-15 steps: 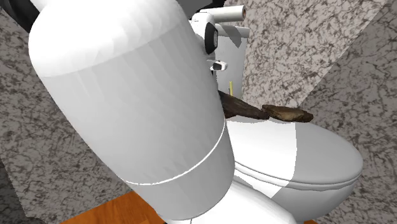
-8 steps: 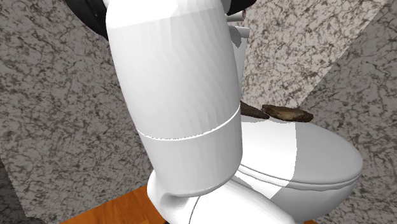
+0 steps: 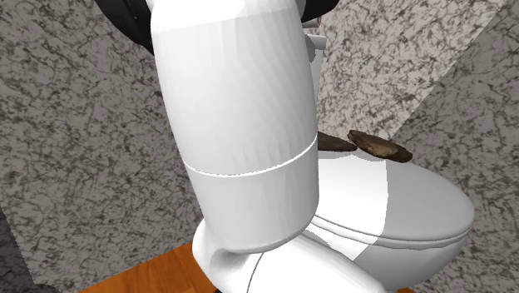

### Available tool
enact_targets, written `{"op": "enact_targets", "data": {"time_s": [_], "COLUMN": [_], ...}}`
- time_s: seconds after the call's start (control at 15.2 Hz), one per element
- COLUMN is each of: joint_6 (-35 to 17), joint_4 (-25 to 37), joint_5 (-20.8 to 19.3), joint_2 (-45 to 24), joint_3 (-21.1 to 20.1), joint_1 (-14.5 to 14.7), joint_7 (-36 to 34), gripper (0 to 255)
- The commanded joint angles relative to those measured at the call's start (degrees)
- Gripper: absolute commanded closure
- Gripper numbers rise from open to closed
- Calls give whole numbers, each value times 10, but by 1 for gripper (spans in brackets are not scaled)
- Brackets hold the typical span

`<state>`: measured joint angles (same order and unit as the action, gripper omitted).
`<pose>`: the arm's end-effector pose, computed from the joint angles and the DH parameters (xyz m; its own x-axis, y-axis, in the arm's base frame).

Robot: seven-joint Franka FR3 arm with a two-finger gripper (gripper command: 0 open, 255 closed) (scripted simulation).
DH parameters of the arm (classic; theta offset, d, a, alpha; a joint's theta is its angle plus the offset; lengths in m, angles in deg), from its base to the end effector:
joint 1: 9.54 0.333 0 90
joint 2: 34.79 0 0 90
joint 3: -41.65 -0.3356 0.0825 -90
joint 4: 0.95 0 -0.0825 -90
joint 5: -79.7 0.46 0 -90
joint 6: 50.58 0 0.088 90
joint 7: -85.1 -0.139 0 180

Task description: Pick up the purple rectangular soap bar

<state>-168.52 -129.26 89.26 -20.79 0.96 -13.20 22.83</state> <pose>0.4329 0.3464 0.3976 0.8615 -0.5076 0.0148 -0.5075 -0.8616 -0.0062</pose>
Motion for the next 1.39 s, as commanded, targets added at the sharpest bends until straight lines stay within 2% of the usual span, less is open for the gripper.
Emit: {"op": "enact_targets", "data": {"time_s": [0.0,0.46,1.32], "joint_6": [-1,-1,102], "joint_4": [-1,-2,76], "joint_5": [0,0,8], "joint_2": [-1,0,28], "joint_3": [0,0,20], "joint_1": [0,0,0], "joint_7": [0,0,10], "gripper": [255,255,255]}}
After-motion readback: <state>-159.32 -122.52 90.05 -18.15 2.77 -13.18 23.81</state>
